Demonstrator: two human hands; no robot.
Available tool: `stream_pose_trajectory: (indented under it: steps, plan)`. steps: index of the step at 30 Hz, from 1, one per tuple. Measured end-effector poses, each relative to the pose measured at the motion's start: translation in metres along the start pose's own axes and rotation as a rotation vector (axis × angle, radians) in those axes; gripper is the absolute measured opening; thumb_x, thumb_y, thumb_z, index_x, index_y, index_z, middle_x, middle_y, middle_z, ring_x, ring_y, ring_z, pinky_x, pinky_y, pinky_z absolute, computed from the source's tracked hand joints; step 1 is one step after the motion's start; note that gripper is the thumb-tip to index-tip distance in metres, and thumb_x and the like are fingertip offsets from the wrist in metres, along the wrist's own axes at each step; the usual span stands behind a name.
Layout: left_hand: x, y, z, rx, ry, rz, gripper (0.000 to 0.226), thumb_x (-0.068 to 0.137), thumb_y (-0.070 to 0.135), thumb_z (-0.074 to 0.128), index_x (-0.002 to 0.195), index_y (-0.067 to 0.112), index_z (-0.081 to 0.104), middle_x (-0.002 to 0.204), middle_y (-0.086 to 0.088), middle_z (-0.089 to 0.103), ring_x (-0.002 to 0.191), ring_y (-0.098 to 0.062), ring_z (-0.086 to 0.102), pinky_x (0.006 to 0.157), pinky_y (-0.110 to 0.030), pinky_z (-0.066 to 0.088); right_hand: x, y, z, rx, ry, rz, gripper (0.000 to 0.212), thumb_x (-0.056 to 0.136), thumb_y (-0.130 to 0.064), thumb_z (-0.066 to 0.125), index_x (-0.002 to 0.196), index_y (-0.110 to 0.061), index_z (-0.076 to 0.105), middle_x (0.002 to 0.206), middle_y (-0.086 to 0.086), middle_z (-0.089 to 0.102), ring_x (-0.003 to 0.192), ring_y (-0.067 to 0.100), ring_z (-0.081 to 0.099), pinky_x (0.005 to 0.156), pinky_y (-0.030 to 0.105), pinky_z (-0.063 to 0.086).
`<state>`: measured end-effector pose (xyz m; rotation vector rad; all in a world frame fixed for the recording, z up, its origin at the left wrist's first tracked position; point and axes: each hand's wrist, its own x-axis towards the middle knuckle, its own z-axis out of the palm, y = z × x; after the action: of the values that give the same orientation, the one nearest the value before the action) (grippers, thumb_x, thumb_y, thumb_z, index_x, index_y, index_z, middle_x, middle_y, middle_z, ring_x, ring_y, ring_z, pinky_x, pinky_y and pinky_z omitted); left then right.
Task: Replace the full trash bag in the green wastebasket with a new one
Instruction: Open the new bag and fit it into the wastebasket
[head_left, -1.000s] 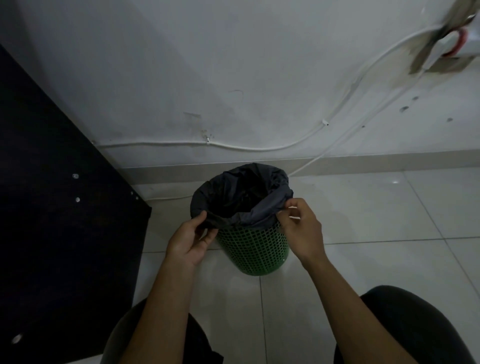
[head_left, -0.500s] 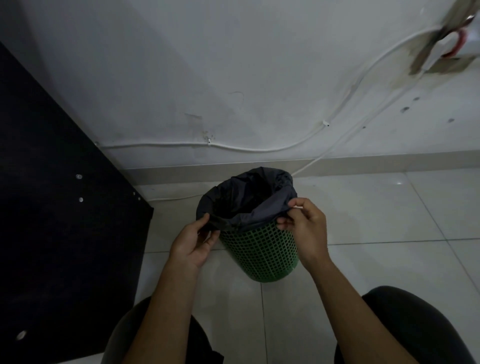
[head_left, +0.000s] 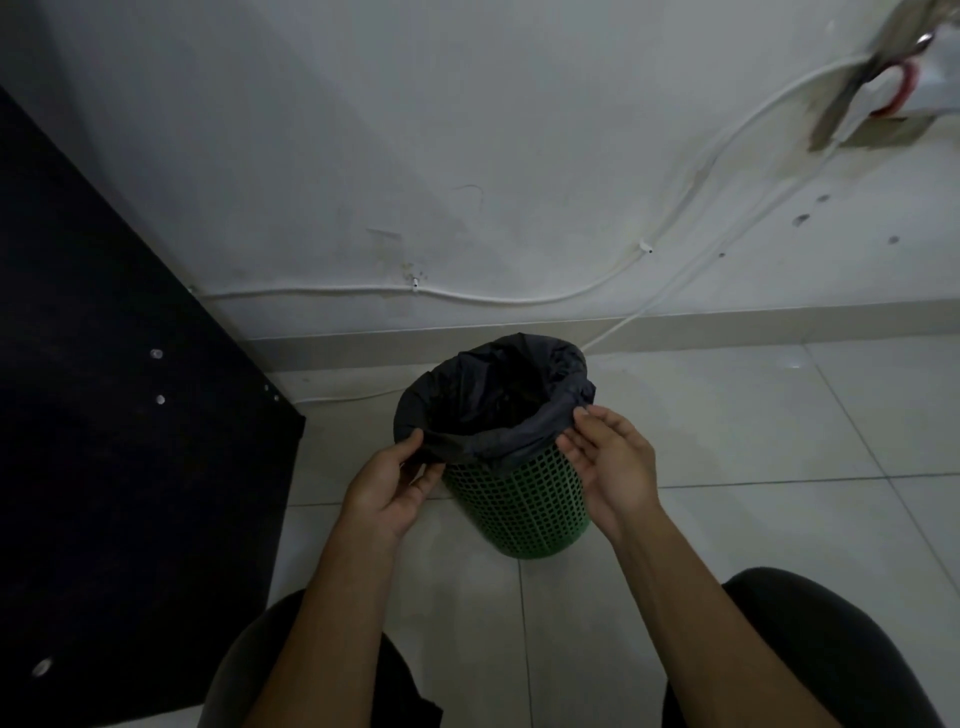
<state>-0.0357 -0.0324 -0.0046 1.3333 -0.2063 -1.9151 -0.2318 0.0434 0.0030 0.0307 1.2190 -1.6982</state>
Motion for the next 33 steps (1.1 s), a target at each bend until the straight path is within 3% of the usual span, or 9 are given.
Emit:
stream_pose_trajectory:
  steps: [7,11,13,16,19,22,25,28,33]
  plan:
    - [0.002,-0.005,0.002,0.074,-0.031,0.061,0.024,0.094,0.005,0.057,0.118,-0.001,0.059,0.116,-0.014,0.062,0.102,-0.019,0.059,0.065,-0.029,0.056,0.001,-0.001,-0.003,-0.259,0.111,-0.106,0.015,0.088,0.003,0.063,0.077,-0.006,0.066,0.069,0.009,0.062,0.063,0.018,0.056,0.056,0.024,0.053]
    - [0.004,-0.005,0.003,0.115,-0.037,0.129,0.02,0.094,0.004,0.058,0.113,0.001,0.061,0.112,-0.011,0.065,0.099,-0.019,0.061,0.059,-0.027,0.059,-0.001,-0.01,-0.002,-0.13,0.067,0.067,0.013,0.093,-0.012,0.058,0.086,-0.004,0.066,0.077,0.009,0.064,0.072,0.02,0.06,0.068,0.03,0.054]
    - [0.004,-0.005,0.006,0.158,-0.038,0.167,0.022,0.094,0.005,0.058,0.115,0.0,0.061,0.108,-0.011,0.067,0.095,-0.019,0.064,0.064,-0.029,0.059,0.002,-0.009,-0.004,-0.153,0.037,0.112,0.018,0.09,-0.022,0.067,0.091,-0.004,0.067,0.077,0.007,0.064,0.072,0.019,0.06,0.07,0.031,0.056]
    - [0.003,-0.007,0.011,0.185,-0.027,0.251,0.031,0.094,0.009,0.061,0.122,-0.002,0.061,0.115,-0.015,0.068,0.094,-0.022,0.066,0.075,-0.033,0.059,0.005,-0.004,-0.007,-0.184,0.023,0.172,0.017,0.085,-0.018,0.074,0.091,-0.005,0.065,0.071,0.004,0.058,0.064,0.014,0.054,0.06,0.025,0.055]
    - [-0.001,-0.012,0.014,0.111,0.029,0.317,0.031,0.096,0.022,0.059,0.12,0.003,0.063,0.122,-0.015,0.066,0.106,-0.024,0.064,0.084,-0.033,0.056,0.005,-0.003,-0.005,-0.054,0.001,0.25,0.006,0.09,-0.011,0.067,0.088,-0.006,0.063,0.077,0.004,0.061,0.071,0.013,0.055,0.067,0.026,0.054]
    - [-0.012,-0.024,0.016,0.151,0.049,0.202,0.025,0.092,0.04,0.062,0.103,0.018,0.061,0.107,-0.005,0.063,0.099,-0.022,0.062,0.085,-0.036,0.052,0.004,-0.002,-0.002,0.017,-0.006,0.259,0.004,0.092,-0.008,0.063,0.092,-0.004,0.063,0.084,0.007,0.064,0.078,0.016,0.059,0.072,0.029,0.054]
    - [-0.022,-0.043,0.024,0.219,0.072,0.107,0.033,0.085,0.041,0.071,0.094,0.01,0.062,0.081,-0.003,0.057,0.077,-0.019,0.059,0.075,-0.035,0.056,0.001,0.005,0.001,-0.079,-0.027,0.247,0.006,0.093,-0.015,0.064,0.096,-0.009,0.063,0.084,0.004,0.066,0.075,0.015,0.06,0.068,0.028,0.052]
    - [-0.024,-0.049,0.033,0.211,0.028,0.092,0.031,0.083,0.035,0.073,0.1,0.009,0.068,0.096,-0.006,0.07,0.09,-0.02,0.066,0.08,-0.033,0.057,-0.007,0.018,0.003,-0.248,-0.065,0.211,0.006,0.091,-0.022,0.067,0.092,-0.016,0.063,0.08,-0.002,0.067,0.071,0.011,0.06,0.065,0.028,0.044]
    - [-0.009,-0.044,0.024,0.092,0.064,0.053,0.02,0.086,0.019,0.072,0.102,0.008,0.067,0.107,-0.009,0.069,0.095,-0.019,0.065,0.072,-0.032,0.055,-0.012,0.026,0.005,-0.316,-0.079,0.15,0.014,0.089,-0.022,0.07,0.089,-0.011,0.062,0.082,0.001,0.068,0.073,0.013,0.061,0.065,0.029,0.044]
